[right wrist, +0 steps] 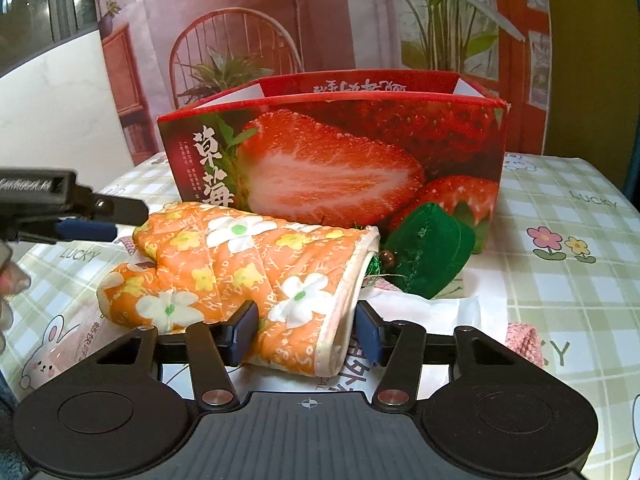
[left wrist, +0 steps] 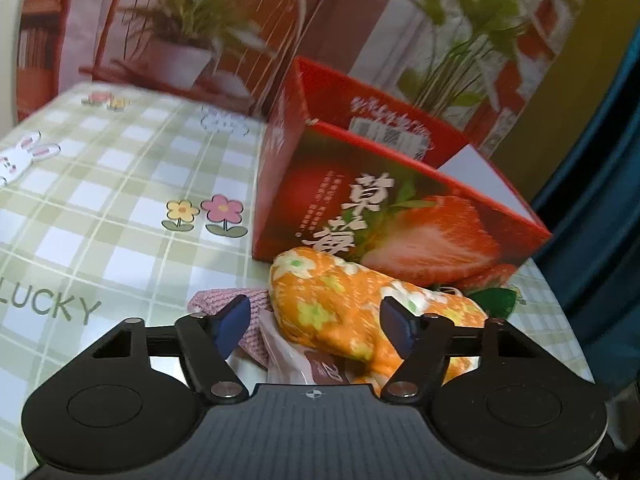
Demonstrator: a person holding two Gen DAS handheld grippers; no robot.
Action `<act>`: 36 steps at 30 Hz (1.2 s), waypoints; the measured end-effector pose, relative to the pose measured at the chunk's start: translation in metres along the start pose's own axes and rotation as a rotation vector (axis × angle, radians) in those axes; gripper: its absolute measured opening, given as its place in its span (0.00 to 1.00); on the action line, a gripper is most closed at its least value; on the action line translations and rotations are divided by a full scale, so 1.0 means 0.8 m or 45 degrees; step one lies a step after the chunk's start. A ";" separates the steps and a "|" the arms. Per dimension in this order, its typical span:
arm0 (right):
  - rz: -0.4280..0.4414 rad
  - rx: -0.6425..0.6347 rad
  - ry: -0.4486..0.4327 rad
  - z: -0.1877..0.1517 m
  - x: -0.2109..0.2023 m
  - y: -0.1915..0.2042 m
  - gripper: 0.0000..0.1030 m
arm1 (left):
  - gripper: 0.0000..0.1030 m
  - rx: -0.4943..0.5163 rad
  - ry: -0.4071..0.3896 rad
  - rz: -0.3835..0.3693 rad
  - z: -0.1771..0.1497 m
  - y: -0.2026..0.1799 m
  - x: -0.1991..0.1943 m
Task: Organize soft objects
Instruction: 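Lower the left gripper onto the orange floral cloth and close it, then lift the orange floral cloth with the left gripper over the box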
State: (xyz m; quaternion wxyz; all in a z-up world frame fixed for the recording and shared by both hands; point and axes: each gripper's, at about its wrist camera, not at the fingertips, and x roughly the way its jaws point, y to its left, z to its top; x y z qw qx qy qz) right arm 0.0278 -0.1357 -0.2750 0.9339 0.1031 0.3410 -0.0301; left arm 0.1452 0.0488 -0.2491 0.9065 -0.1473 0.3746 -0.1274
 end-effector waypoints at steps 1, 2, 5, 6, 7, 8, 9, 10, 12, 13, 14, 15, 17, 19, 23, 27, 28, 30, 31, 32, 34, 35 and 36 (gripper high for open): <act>-0.001 -0.003 -0.001 0.000 0.000 0.001 0.48 | 0.66 -0.005 0.016 0.007 0.004 0.001 0.010; -0.001 -0.004 -0.001 0.000 0.000 0.001 0.48 | 0.65 -0.012 0.033 0.011 0.008 0.004 0.018; 0.005 0.001 -0.001 0.000 0.000 -0.001 0.48 | 0.60 -0.038 0.076 -0.004 0.016 0.007 0.041; 0.007 0.003 -0.001 -0.001 0.001 -0.001 0.48 | 0.57 -0.036 0.079 -0.010 0.017 0.007 0.045; 0.009 0.004 -0.001 -0.001 0.001 -0.001 0.48 | 0.54 -0.021 0.072 -0.008 0.019 0.003 0.046; 0.009 0.006 -0.001 -0.001 0.001 -0.002 0.48 | 0.43 0.000 0.053 -0.011 0.018 0.001 0.044; 0.010 0.008 0.001 -0.001 0.001 -0.002 0.48 | 0.37 0.017 0.033 -0.009 0.018 -0.002 0.042; 0.011 0.010 0.002 -0.001 0.001 -0.002 0.48 | 0.37 0.029 0.016 -0.004 0.016 -0.004 0.038; 0.016 0.022 0.002 0.000 0.001 -0.003 0.48 | 0.33 0.047 -0.005 -0.006 0.014 -0.007 0.030; 0.018 0.032 0.002 0.000 0.001 -0.003 0.47 | 0.32 0.056 -0.014 -0.010 0.013 -0.009 0.026; 0.021 0.042 0.003 0.001 0.001 -0.004 0.47 | 0.31 0.066 -0.024 -0.016 0.011 -0.011 0.021; 0.024 0.050 0.004 0.002 0.000 -0.005 0.47 | 0.31 0.074 -0.029 -0.023 0.010 -0.013 0.017; 0.030 0.062 0.006 0.004 -0.001 -0.006 0.47 | 0.31 0.087 -0.021 -0.052 0.006 -0.018 0.008; 0.027 0.069 0.006 0.004 -0.003 -0.008 0.47 | 0.31 0.095 -0.016 -0.071 -0.001 -0.021 -0.001; 0.022 0.100 0.004 0.005 -0.007 -0.013 0.47 | 0.31 0.070 -0.011 -0.096 -0.015 -0.019 -0.013; 0.019 0.126 0.004 0.004 -0.009 -0.016 0.48 | 0.31 0.099 -0.009 -0.093 -0.029 -0.022 -0.021; 0.018 0.128 0.004 0.004 -0.009 -0.016 0.48 | 0.31 0.104 -0.008 -0.091 -0.032 -0.023 -0.021; 0.015 0.131 0.004 0.003 -0.010 -0.016 0.48 | 0.31 0.097 0.001 -0.091 -0.036 -0.020 -0.020; 0.015 0.132 0.005 0.003 -0.009 -0.017 0.48 | 0.31 0.092 0.007 -0.089 -0.039 -0.018 -0.019; 0.014 0.134 0.006 0.002 -0.010 -0.017 0.48 | 0.31 0.088 0.012 -0.086 -0.041 -0.017 -0.017; 0.016 0.137 0.005 0.001 -0.011 -0.017 0.48 | 0.31 0.082 0.016 -0.086 -0.044 -0.014 -0.017; 0.017 0.138 0.005 0.001 -0.011 -0.018 0.48 | 0.31 0.082 0.015 -0.086 -0.045 -0.013 -0.017; 0.019 0.140 0.005 0.001 -0.011 -0.019 0.48 | 0.31 0.085 0.013 -0.085 -0.045 -0.013 -0.016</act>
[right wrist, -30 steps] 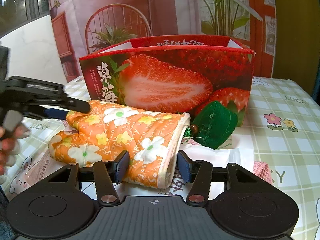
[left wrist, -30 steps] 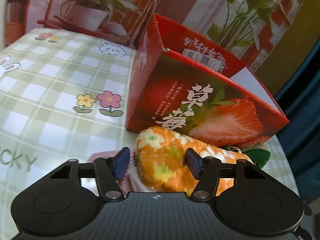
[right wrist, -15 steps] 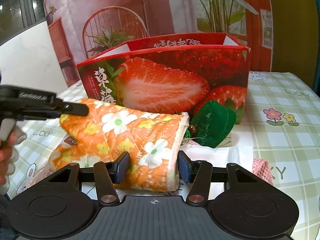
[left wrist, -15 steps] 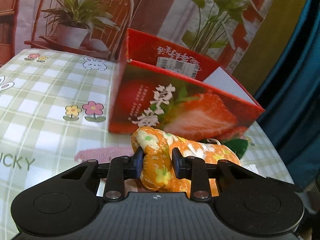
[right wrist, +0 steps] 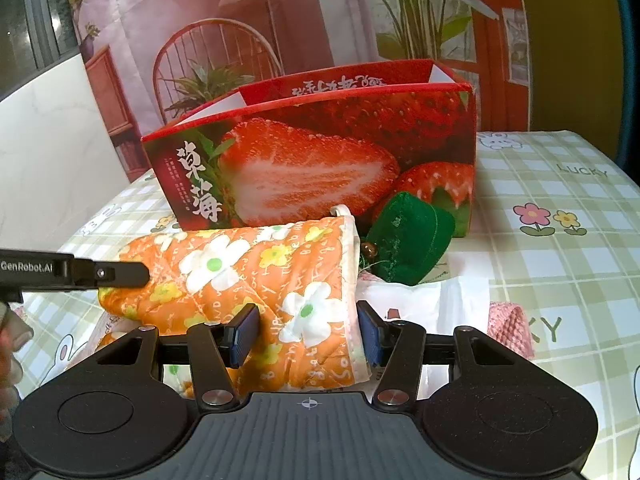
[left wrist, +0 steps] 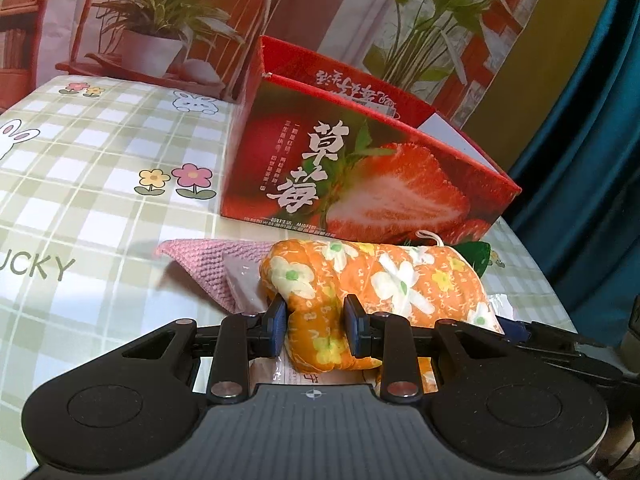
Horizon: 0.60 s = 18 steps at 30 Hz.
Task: Organize soft objects
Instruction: 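Lift the orange floral cloth with the left gripper over the box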
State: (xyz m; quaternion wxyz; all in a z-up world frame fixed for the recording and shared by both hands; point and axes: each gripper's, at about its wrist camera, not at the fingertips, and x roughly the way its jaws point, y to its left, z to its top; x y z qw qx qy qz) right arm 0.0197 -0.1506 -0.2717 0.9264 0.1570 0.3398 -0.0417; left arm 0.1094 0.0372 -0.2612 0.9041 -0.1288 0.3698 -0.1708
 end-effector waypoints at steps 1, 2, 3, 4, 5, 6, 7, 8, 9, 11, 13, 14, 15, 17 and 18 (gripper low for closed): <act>0.002 0.002 0.000 0.000 0.001 -0.001 0.48 | 0.31 0.001 0.000 0.000 -0.001 0.001 0.001; 0.002 0.004 0.000 -0.001 0.001 -0.001 0.49 | 0.31 0.000 0.002 0.001 -0.001 0.001 0.002; 0.003 0.004 0.000 -0.001 0.002 -0.002 0.49 | 0.31 -0.002 0.004 0.000 -0.002 0.002 0.004; 0.004 0.003 -0.001 -0.002 0.002 -0.002 0.49 | 0.31 -0.006 0.006 -0.001 -0.002 0.003 0.005; 0.002 0.000 -0.001 -0.002 0.003 -0.001 0.50 | 0.31 -0.009 0.007 -0.004 -0.003 0.003 0.006; 0.001 -0.002 -0.001 -0.002 0.003 -0.001 0.50 | 0.31 -0.011 0.007 -0.004 -0.005 0.003 0.007; 0.001 -0.003 -0.002 -0.002 0.004 -0.001 0.50 | 0.31 -0.011 0.007 -0.005 -0.005 0.003 0.008; 0.001 -0.004 -0.002 -0.003 0.004 -0.001 0.50 | 0.31 -0.010 0.006 -0.006 -0.006 0.003 0.008; 0.001 -0.004 -0.004 -0.003 0.005 -0.001 0.50 | 0.31 -0.010 0.004 -0.007 -0.007 0.003 0.008; 0.001 -0.004 -0.005 -0.004 0.005 -0.001 0.50 | 0.30 -0.015 -0.002 -0.011 -0.008 0.004 0.008; -0.008 -0.007 -0.009 -0.002 0.004 0.000 0.48 | 0.28 -0.015 -0.018 -0.013 -0.007 0.003 0.003; -0.008 -0.010 -0.017 -0.001 0.002 0.001 0.45 | 0.25 -0.008 -0.029 -0.010 -0.007 0.001 0.000; -0.009 -0.016 -0.025 0.001 -0.001 0.001 0.41 | 0.21 0.001 -0.046 -0.005 -0.006 -0.001 -0.003; 0.006 -0.034 -0.053 0.006 -0.008 0.002 0.34 | 0.19 0.028 -0.088 0.008 -0.003 -0.005 -0.012; 0.011 -0.043 -0.065 0.008 -0.011 0.002 0.26 | 0.19 0.038 -0.103 0.008 0.000 -0.007 -0.016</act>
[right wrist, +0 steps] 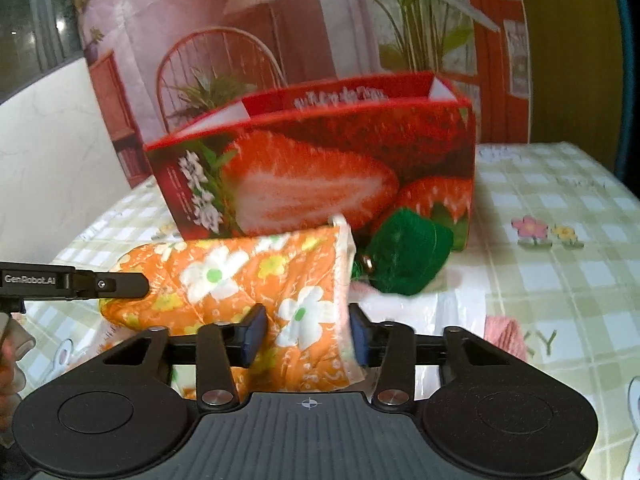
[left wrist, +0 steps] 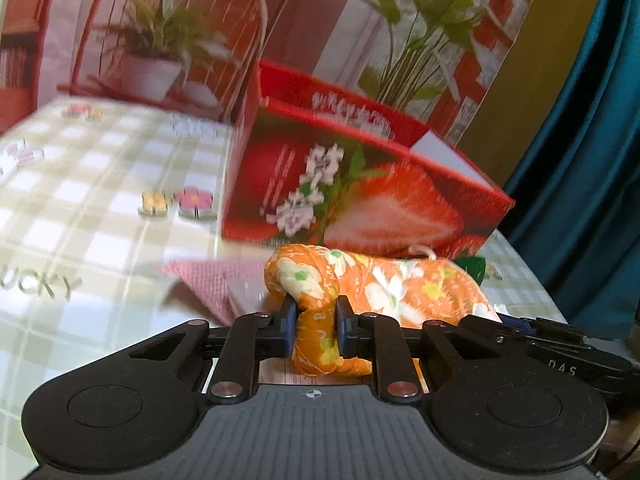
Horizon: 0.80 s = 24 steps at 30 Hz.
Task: Organize soft objects
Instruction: 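Lift the orange floral cloth with the left gripper over the box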
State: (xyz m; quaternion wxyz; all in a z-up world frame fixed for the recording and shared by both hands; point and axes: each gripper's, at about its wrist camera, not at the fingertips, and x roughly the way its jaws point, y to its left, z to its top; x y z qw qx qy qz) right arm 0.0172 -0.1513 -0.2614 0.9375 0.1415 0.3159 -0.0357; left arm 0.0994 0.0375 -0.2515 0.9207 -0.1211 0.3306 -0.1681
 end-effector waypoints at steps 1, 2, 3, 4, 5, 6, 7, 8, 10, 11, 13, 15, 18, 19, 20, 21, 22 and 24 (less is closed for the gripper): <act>0.008 -0.009 -0.010 0.003 -0.003 0.000 0.25 | 0.19 0.008 -0.020 -0.003 0.002 -0.002 -0.004; 0.020 -0.014 -0.021 0.006 -0.006 0.000 0.24 | 0.18 0.016 -0.036 -0.003 0.004 -0.004 -0.007; 0.030 -0.016 -0.028 0.008 -0.009 0.000 0.19 | 0.18 0.029 -0.048 -0.001 0.006 -0.006 -0.010; 0.037 -0.023 -0.033 0.011 -0.012 0.001 0.15 | 0.18 0.042 -0.061 -0.001 0.007 -0.009 -0.013; 0.042 -0.030 -0.037 0.013 -0.014 0.001 0.14 | 0.18 0.050 -0.072 -0.002 0.009 -0.010 -0.015; 0.045 -0.033 -0.045 0.014 -0.016 0.002 0.14 | 0.18 0.055 -0.083 -0.003 0.010 -0.012 -0.017; 0.048 -0.035 -0.051 0.016 -0.018 0.002 0.14 | 0.18 0.061 -0.094 -0.004 0.012 -0.013 -0.020; 0.050 -0.035 -0.053 0.018 -0.020 0.002 0.13 | 0.18 0.064 -0.104 -0.005 0.014 -0.015 -0.023; 0.053 -0.040 -0.059 0.021 -0.024 0.004 0.13 | 0.18 0.068 -0.122 -0.008 0.016 -0.017 -0.027; 0.052 -0.045 -0.065 0.023 -0.027 0.006 0.13 | 0.18 0.069 -0.133 -0.011 0.018 -0.018 -0.029; 0.053 -0.057 -0.084 0.029 -0.033 0.008 0.13 | 0.18 0.076 -0.154 -0.015 0.024 -0.019 -0.034; 0.054 -0.071 -0.105 0.037 -0.040 0.011 0.13 | 0.18 0.092 -0.185 -0.021 0.031 -0.022 -0.041; 0.052 -0.104 -0.137 0.052 -0.049 0.015 0.13 | 0.18 0.126 -0.239 -0.035 0.048 -0.027 -0.052; 0.051 -0.117 -0.149 0.060 -0.052 0.017 0.13 | 0.18 0.135 -0.256 -0.040 0.055 -0.029 -0.055; 0.052 -0.129 -0.159 0.067 -0.054 0.018 0.13 | 0.18 0.144 -0.269 -0.044 0.062 -0.030 -0.057; 0.053 -0.142 -0.170 0.074 -0.055 0.019 0.13 | 0.18 0.153 -0.282 -0.047 0.070 -0.032 -0.058; 0.053 -0.158 -0.184 0.083 -0.057 0.020 0.13 | 0.18 0.162 -0.293 -0.048 0.077 -0.035 -0.059; 0.058 -0.177 -0.208 0.100 -0.058 0.021 0.13 | 0.18 0.183 -0.310 -0.042 0.093 -0.040 -0.060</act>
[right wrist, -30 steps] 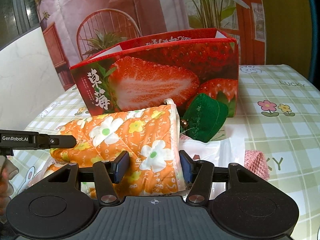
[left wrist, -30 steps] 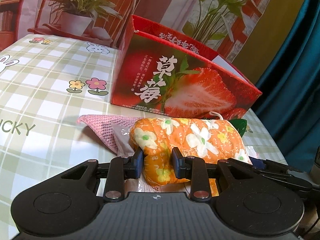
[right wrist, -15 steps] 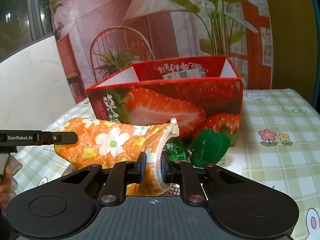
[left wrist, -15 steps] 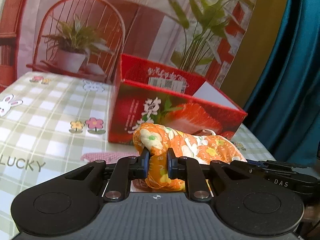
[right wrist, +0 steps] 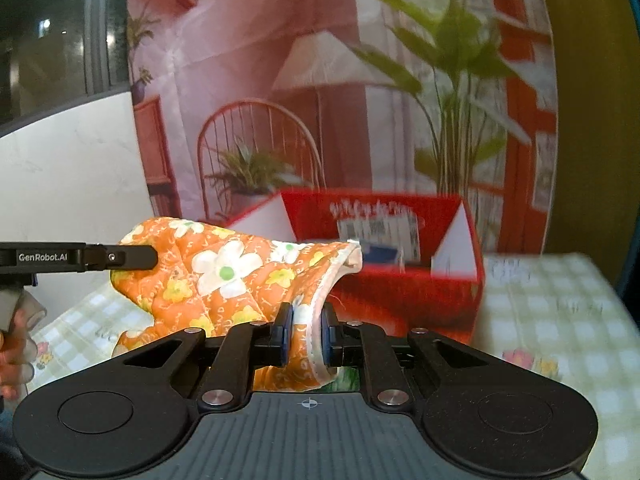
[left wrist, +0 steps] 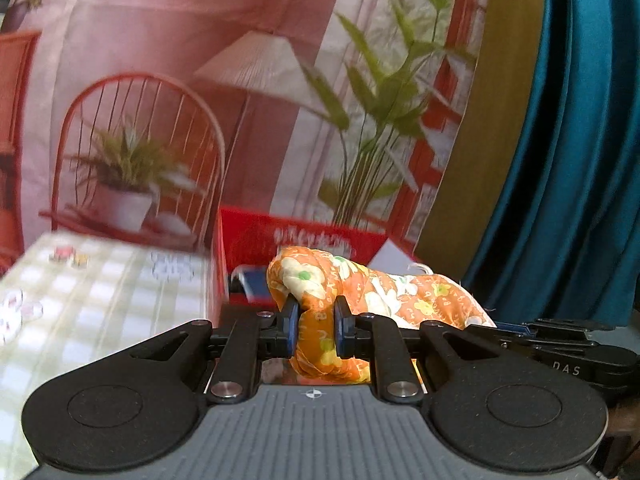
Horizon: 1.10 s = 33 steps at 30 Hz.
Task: Organize soft objects
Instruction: 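Lift the orange floral cloth with the left gripper over the box, then lower the orange cloth into the box and open the left gripper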
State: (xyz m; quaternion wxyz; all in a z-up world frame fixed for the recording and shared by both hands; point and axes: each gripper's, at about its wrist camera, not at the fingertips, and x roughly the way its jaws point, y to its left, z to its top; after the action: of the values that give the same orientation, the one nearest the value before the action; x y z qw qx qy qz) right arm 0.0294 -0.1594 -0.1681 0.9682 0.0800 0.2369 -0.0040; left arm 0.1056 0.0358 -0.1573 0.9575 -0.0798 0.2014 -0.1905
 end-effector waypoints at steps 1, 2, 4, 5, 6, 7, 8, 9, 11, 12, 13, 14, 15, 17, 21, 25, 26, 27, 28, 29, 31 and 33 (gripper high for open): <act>0.004 -0.003 -0.012 0.010 0.002 -0.002 0.13 | 0.18 0.009 -0.005 0.003 0.007 -0.002 0.003; 0.007 -0.005 -0.022 0.017 0.004 -0.004 0.13 | 0.18 0.020 -0.012 0.005 0.015 -0.003 0.006; 0.010 -0.011 -0.038 0.033 0.011 -0.009 0.12 | 0.18 0.042 -0.026 0.012 0.025 -0.007 0.013; 0.010 -0.018 -0.046 0.039 0.014 -0.011 0.12 | 0.18 0.049 -0.029 0.015 0.030 -0.008 0.019; 0.010 -0.024 -0.050 0.045 0.018 -0.014 0.12 | 0.18 0.053 -0.028 0.018 0.034 -0.008 0.025; 0.010 -0.028 -0.051 0.050 0.023 -0.017 0.12 | 0.18 0.056 -0.026 0.023 0.038 -0.008 0.031; 0.010 -0.028 -0.051 0.054 0.029 -0.020 0.12 | 0.18 0.060 -0.021 0.029 0.042 -0.007 0.038; 0.011 -0.026 -0.049 0.057 0.036 -0.024 0.12 | 0.18 0.064 -0.016 0.034 0.046 -0.007 0.044; 0.011 -0.018 -0.044 0.064 0.049 -0.030 0.12 | 0.18 0.068 -0.004 0.050 0.054 -0.004 0.057; 0.010 -0.015 -0.043 0.068 0.057 -0.034 0.12 | 0.18 0.073 0.001 0.058 0.058 -0.004 0.064; 0.010 -0.013 -0.042 0.071 0.063 -0.036 0.12 | 0.18 0.082 0.006 0.067 0.063 -0.004 0.072; 0.010 -0.010 -0.041 0.073 0.069 -0.038 0.12 | 0.18 0.092 0.009 0.075 0.067 -0.001 0.080; 0.008 -0.009 -0.040 0.076 0.076 -0.041 0.12 | 0.18 0.101 0.013 0.083 0.071 0.001 0.087; 0.003 -0.004 -0.035 0.080 0.090 -0.045 0.12 | 0.18 0.107 0.021 0.099 0.080 0.007 0.104; -0.006 0.019 -0.014 0.087 0.119 -0.055 0.12 | 0.18 0.115 0.041 0.123 0.092 0.016 0.133; -0.027 0.045 0.008 0.094 0.146 -0.065 0.12 | 0.18 0.137 0.083 0.141 0.099 0.026 0.165; -0.032 0.055 0.015 0.095 0.151 -0.067 0.12 | 0.18 0.140 0.094 0.144 0.099 0.029 0.171; -0.037 0.063 0.023 0.095 0.157 -0.070 0.12 | 0.18 0.138 0.106 0.146 0.099 0.032 0.177; -0.043 0.071 0.032 0.096 0.164 -0.073 0.12 | 0.18 0.134 0.117 0.145 0.098 0.036 0.183; -0.050 0.081 0.042 0.096 0.170 -0.076 0.12 | 0.18 0.131 0.125 0.144 0.097 0.039 0.188; -0.060 0.102 0.061 0.095 0.180 -0.081 0.12 | 0.19 0.129 0.142 0.144 0.096 0.044 0.199; -0.070 0.111 0.079 0.093 0.189 -0.083 0.12 | 0.22 0.130 0.165 0.145 0.093 0.048 0.209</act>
State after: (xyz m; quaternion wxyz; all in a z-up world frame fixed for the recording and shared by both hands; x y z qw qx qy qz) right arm 0.1946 -0.2321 -0.1824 0.9556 0.1156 0.2684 -0.0384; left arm 0.2904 0.0103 -0.1581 0.9545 -0.0067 0.2572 -0.1505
